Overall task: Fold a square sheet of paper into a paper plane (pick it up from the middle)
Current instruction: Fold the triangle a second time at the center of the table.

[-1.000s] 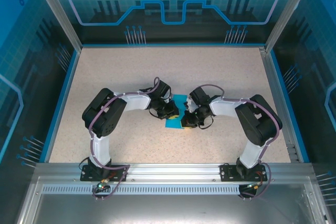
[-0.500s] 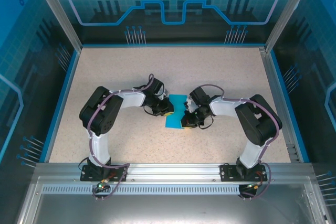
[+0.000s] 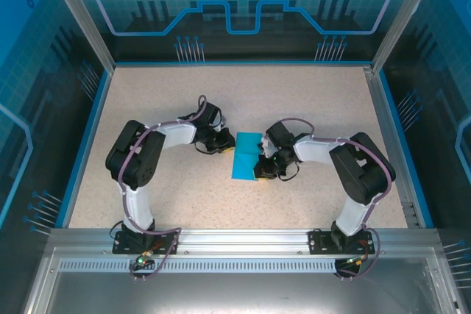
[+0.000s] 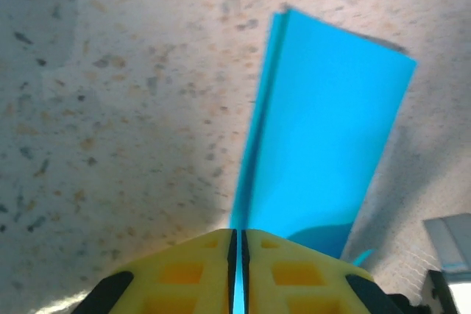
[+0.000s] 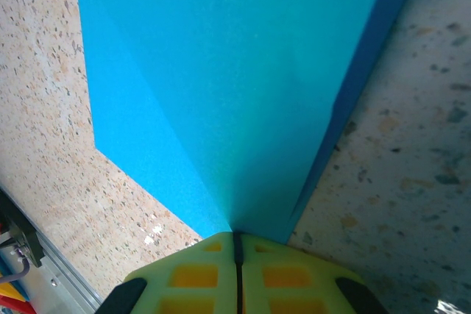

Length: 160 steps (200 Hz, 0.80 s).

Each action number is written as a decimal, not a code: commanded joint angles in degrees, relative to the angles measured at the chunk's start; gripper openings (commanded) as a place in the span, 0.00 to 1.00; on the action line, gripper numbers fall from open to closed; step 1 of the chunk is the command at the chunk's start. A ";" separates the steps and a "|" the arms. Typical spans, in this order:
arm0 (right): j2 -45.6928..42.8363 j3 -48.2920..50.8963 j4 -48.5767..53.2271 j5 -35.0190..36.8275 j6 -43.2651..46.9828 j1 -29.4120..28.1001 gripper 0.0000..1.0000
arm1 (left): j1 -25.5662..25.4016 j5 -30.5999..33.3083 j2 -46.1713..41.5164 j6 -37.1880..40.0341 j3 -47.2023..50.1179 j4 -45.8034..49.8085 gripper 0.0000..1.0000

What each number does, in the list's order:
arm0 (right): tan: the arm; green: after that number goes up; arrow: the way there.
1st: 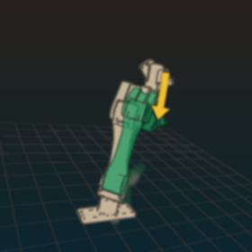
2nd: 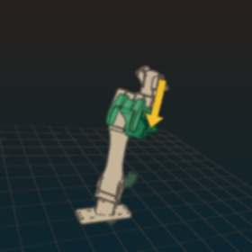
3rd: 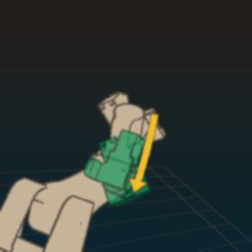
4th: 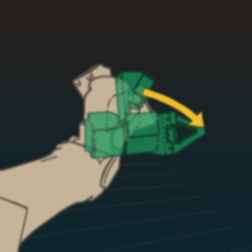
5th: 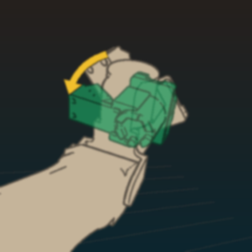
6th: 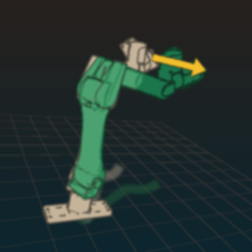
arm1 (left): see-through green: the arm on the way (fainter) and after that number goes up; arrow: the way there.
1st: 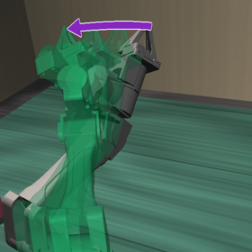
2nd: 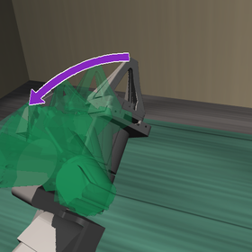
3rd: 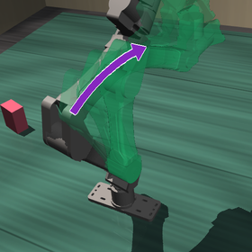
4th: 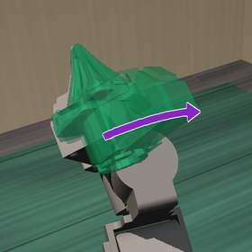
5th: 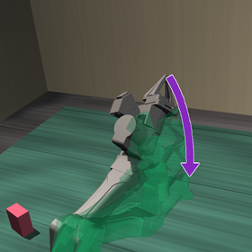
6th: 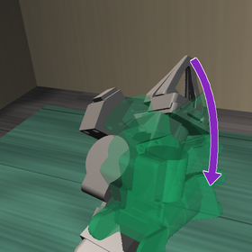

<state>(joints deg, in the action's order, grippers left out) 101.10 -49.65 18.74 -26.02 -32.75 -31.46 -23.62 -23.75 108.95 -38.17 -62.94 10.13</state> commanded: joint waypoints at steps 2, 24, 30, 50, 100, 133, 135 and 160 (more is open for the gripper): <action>4.02 3.07 7.27 8.97 0.67 -0.32 0.07 | -2.59 1.52 -6.35 2.03 1.08 -0.99 0.14; 4.05 3.01 7.29 8.90 0.54 -0.30 0.07 | -5.45 2.35 -7.12 1.56 2.45 -1.14 0.14; 4.04 3.08 7.37 8.89 0.58 -0.32 0.07 | -6.22 2.39 -6.70 1.31 2.56 -1.07 0.13; 4.03 3.15 7.36 8.87 0.58 -0.35 0.07 | -8.39 2.30 -4.60 0.68 2.37 -0.91 0.13; 3.17 2.92 6.69 8.22 0.50 -0.35 0.07 | -9.23 6.21 -0.69 0.34 1.01 1.80 0.10; 3.14 2.69 6.48 8.03 0.41 -0.34 0.07 | -9.15 8.57 -0.24 0.90 1.40 1.89 0.10; 3.14 2.69 6.42 8.05 0.39 -0.33 0.07 | -9.12 8.68 -0.16 0.90 1.41 1.95 0.10; 3.25 2.55 6.39 8.09 0.41 -0.40 0.07 | -8.67 9.00 0.86 1.09 1.33 1.81 0.10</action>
<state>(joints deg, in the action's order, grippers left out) 100.99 -49.71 18.81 -26.00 -32.77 -31.46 -32.82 -16.67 108.31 -37.50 -61.91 10.68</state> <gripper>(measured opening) 0.072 0.099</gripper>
